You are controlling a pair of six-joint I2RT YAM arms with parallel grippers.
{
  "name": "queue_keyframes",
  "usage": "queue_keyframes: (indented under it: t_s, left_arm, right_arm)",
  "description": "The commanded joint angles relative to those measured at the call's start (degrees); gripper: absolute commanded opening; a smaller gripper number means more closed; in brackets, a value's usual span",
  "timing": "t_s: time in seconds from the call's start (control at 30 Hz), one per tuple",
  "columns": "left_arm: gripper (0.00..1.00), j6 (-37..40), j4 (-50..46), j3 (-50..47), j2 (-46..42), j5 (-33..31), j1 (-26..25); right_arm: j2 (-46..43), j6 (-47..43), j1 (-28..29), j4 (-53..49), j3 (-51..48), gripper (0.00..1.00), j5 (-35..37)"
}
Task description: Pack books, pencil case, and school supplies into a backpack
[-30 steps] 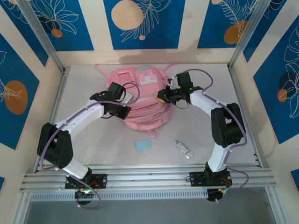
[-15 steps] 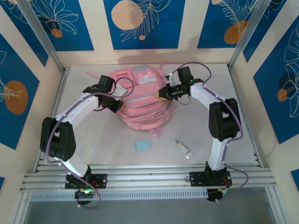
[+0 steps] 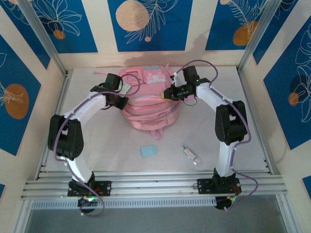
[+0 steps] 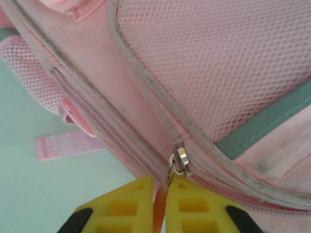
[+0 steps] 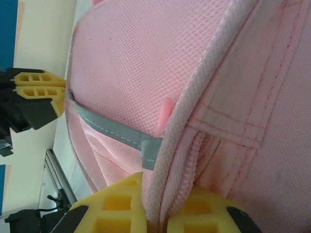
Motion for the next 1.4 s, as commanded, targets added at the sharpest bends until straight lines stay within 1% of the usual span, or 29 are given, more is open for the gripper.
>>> queue_keyframes:
  t_s: [0.0,0.07,0.13,0.2,0.23,0.3,0.33,0.37,0.43,0.47,0.53,0.63,0.67,0.7,0.73,0.77,0.8,0.9,0.97,1.03,1.13,1.27,1.37]
  left_arm:
    - [0.08,2.2,-3.5,-2.8,-2.7,-19.0,5.3]
    - [0.08,2.5,-3.9,-2.9,-3.1,-16.3,5.4]
    - [0.11,1.1,-3.9,-2.5,-3.6,-12.9,5.3]
    - [0.19,-0.6,-4.0,-1.6,-4.0,-9.9,5.1]
    - [0.25,-1.8,-4.6,-0.7,-4.2,-8.7,5.0]
    - [0.42,-4.6,-6.1,0.8,-4.5,-6.1,4.5]
    - [0.52,-6.3,-6.7,1.3,-5.0,-4.9,4.0]
    - [0.61,-8.1,-6.9,1.5,-5.5,-3.9,3.5]
    - [0.71,-11.4,-6.6,0.8,-6.9,-1.8,2.2]
    - [0.76,-13.2,-5.6,-0.2,-7.9,-0.5,1.4]
    - [0.82,-16.3,-2.6,-2.9,-10.2,1.7,-0.2]
    - [0.85,-21.2,3.2,-7.6,-13.5,4.4,-2.5]
    - [0.85,-22.8,5.2,-9.2,-14.5,4.9,-3.4]
    - [0.85,-24.2,6.9,-10.6,-15.4,5.2,-4.2]
    - [0.87,-25.6,9.1,-12.1,-16.4,5.5,-5.3]
    - [0.92,-27.3,11.2,-13.7,-17.3,5.5,-6.2]
    - [0.99,-28.7,13.0,-15.2,-18.2,5.1,-7.0]
    - [1.00,-32.2,19.0,-20.1,-20.9,2.8,-9.5]
    - [1.00,-35.1,23.7,-23.4,-22.0,3.3,-10.3]
    - [1.00,-38.0,26.7,-25.0,-21.8,4.7,-10.5]
    - [1.00,-40.7,28.5,-25.1,-19.8,4.7,-11.1]
    - [1.00,-38.1,29.6,-24.7,-18.5,5.1,-12.9]
    - [1.00,-37.0,31.0,-25.8,-18.9,3.8,-13.7]
  right_arm:
    - [-0.4,-4.8,-2.8,-5.6,2.9,0.00,4.6]
    - [-0.4,-4.4,-2.5,-5.6,3.5,0.00,3.8]
    - [-0.6,-3.5,-2.2,-5.0,3.8,0.00,2.7]
    - [-1.4,-1.9,-1.6,-3.5,3.6,0.00,0.7]
    - [-1.9,-1.2,-1.4,-3.0,3.5,0.03,-0.3]
    - [-3.5,0.5,-0.7,-1.7,2.7,0.21,-0.9]
    - [-4.5,1.2,-0.4,-1.0,2.0,0.34,-1.0]
    - [-5.6,1.9,-0.2,-0.5,1.3,0.44,-0.8]
    - [-7.9,2.9,0.0,0.1,-0.6,0.56,0.5]
    - [-9.4,3.1,0.2,0.4,-2.0,0.59,1.5]
    - [-12.7,3.1,0.5,1.0,-5.6,0.65,4.4]
    - [-18.1,3.1,1.5,-0.5,-11.8,0.72,12.3]
    - [-19.9,3.5,1.8,-1.7,-13.9,0.88,15.0]
    - [-21.2,3.9,1.9,-2.9,-15.7,1.00,17.0]
    - [-22.7,4.5,2.1,-4.3,-17.7,0.99,19.0]
    - [-24.2,5.3,2.4,-5.7,-19.7,0.99,21.1]
    - [-25.5,6.3,2.7,-6.7,-21.6,0.99,23.0]
    - [-29.9,9.6,3.9,-10.2,-28.2,0.99,27.7]
    - [-32.2,11.8,4.8,-13.6,-31.7,0.99,31.7]
    - [-33.3,14.1,5.1,-16.4,-34.3,0.99,34.1]
    - [-34.3,18.3,5.2,-19.1,-37.7,0.99,37.2]
    - [-36.6,22.3,5.6,-16.8,-44.4,0.99,36.4]
    - [-38.0,24.4,7.1,-17.0,-47.6,0.99,37.0]
